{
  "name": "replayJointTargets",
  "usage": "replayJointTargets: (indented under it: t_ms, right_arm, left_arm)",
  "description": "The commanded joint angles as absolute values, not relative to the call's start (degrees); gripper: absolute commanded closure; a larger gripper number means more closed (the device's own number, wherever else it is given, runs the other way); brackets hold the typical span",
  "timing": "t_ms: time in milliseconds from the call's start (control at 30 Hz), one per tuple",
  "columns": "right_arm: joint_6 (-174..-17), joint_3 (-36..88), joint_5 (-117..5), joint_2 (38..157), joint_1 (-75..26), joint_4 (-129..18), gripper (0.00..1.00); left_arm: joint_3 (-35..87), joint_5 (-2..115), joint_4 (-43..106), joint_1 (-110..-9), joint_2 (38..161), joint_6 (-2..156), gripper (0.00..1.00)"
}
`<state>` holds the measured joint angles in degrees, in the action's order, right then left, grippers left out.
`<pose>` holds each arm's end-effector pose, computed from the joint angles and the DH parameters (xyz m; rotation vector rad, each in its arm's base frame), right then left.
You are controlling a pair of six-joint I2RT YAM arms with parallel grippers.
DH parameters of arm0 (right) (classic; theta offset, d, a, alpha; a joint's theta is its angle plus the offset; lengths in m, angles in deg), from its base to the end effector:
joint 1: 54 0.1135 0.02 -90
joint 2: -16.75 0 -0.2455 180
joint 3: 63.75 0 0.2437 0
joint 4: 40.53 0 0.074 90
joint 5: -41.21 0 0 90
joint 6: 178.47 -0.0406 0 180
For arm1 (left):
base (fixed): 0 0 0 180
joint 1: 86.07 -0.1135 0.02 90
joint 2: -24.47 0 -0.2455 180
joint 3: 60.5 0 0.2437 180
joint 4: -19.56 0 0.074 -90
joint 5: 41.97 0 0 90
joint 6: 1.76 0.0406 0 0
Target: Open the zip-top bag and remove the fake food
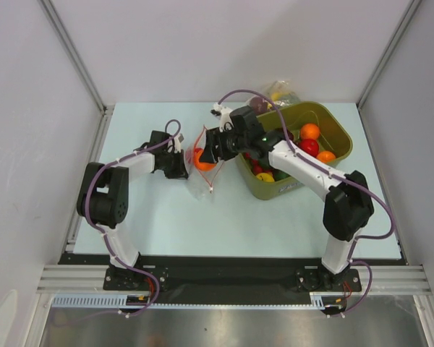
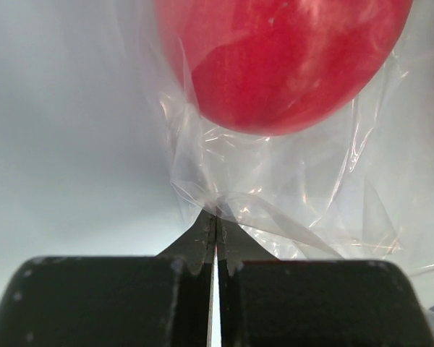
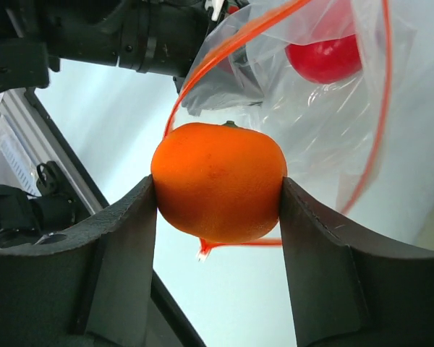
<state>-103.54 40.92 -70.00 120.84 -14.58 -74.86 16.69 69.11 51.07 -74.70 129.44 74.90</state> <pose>0.3124 0.2758 0.2919 -0.6974 2.1604 0.9288 0.3463 -0.0845 0.1409 0.0890 2.6287 -0.6318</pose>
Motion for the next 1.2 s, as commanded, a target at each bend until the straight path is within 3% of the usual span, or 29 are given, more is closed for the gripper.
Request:
replayJointTargets:
  t_ms: [0, 367, 600, 967, 1067, 1100, 1133, 1167]
  right_arm:
    - [-105.1, 40.4, -66.7, 114.9, -14.9, -74.3, 0.71]
    - [-102.3, 38.3, -57.5, 103.0, -31.2, -77.4, 0.69]
    - [-100.8, 35.9, -43.5, 100.9, -42.6, -83.4, 0.69]
    - [-101.9, 33.3, -28.7, 102.4, -48.6, -91.9, 0.68]
    - [-102.2, 32.7, -27.4, 103.0, -48.8, -91.8, 0.61]
    - [-102.3, 32.9, -27.2, 103.7, -48.9, -91.9, 0.43]
    - [-102.3, 33.0, -27.2, 104.0, -49.1, -92.1, 0.32]
    - [-102.2, 33.3, -27.4, 104.5, -49.1, -92.4, 0.27]
  left_arm:
    - [18.3, 68.1, 51.0, -74.9, 127.7, 76.8, 1.0]
    - [18.0, 70.1, 51.8, -74.9, 125.2, 78.4, 1.0]
    - [16.9, 71.1, 51.5, -74.9, 123.8, 78.2, 1.0]
    - [15.1, 72.6, 50.8, -74.8, 123.8, 77.9, 0.99]
    - [15.3, 72.9, 50.6, -74.7, 124.0, 77.8, 1.0]
    - [15.3, 73.0, 50.5, -74.7, 124.1, 77.8, 1.0]
    - [15.3, 73.0, 50.5, -74.7, 124.2, 77.8, 1.0]
    - [15.5, 73.2, 50.6, -74.7, 124.3, 77.8, 1.0]
